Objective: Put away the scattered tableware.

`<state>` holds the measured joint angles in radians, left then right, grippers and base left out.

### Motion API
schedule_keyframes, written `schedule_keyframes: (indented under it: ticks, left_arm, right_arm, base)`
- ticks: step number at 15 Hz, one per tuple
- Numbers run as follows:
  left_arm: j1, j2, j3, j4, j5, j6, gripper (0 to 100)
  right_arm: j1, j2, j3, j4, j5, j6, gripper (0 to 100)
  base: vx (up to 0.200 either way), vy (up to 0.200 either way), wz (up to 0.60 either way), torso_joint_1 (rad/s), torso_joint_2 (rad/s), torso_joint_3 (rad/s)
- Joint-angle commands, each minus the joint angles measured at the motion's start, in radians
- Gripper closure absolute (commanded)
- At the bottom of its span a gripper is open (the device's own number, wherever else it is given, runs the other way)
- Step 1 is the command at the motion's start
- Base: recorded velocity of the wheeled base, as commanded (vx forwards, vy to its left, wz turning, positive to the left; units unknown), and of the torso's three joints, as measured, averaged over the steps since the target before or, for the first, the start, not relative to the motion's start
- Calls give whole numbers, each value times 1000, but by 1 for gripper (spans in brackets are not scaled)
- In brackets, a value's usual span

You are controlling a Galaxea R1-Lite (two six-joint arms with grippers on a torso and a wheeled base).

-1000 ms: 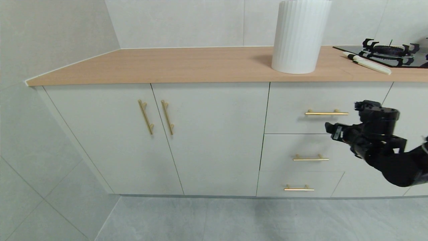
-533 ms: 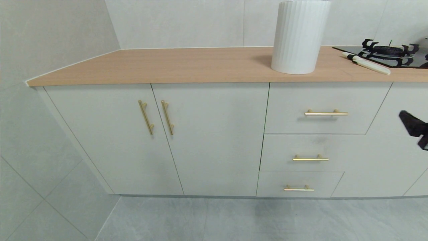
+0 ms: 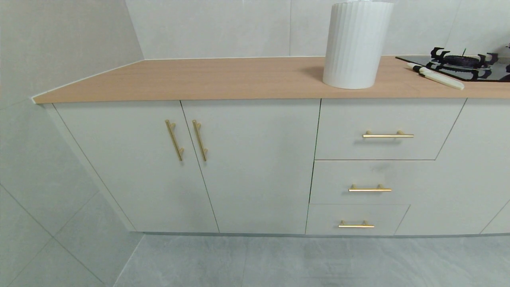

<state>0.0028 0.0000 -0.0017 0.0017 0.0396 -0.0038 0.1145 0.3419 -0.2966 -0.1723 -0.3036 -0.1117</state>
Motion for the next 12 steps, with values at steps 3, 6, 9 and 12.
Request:
schedule_keyframes:
  ticks: [3,6,9,12]
  left_arm:
    - [0,2,0,0,0,-1,0]
    - [0,2,0,-2,0,-1,0]
    - [0,2,0,-2,0,-1,0]
    - [0,2,0,0,0,-1,0]
  right_arm:
    - [-96,-291,20,142,-43,-5,0]
    - [-113,-342,137,139,-22,18,0]
    - [-113,-342,297,59,159,112,0]
    - [-113,-342,297,132,267,170,0]
  base:
    - [0,0,0,0,0,0]
    - [0,0,0,0,0,0]
    - [0,0,0,0,0,0]
    - [0,0,0,0,0,0]
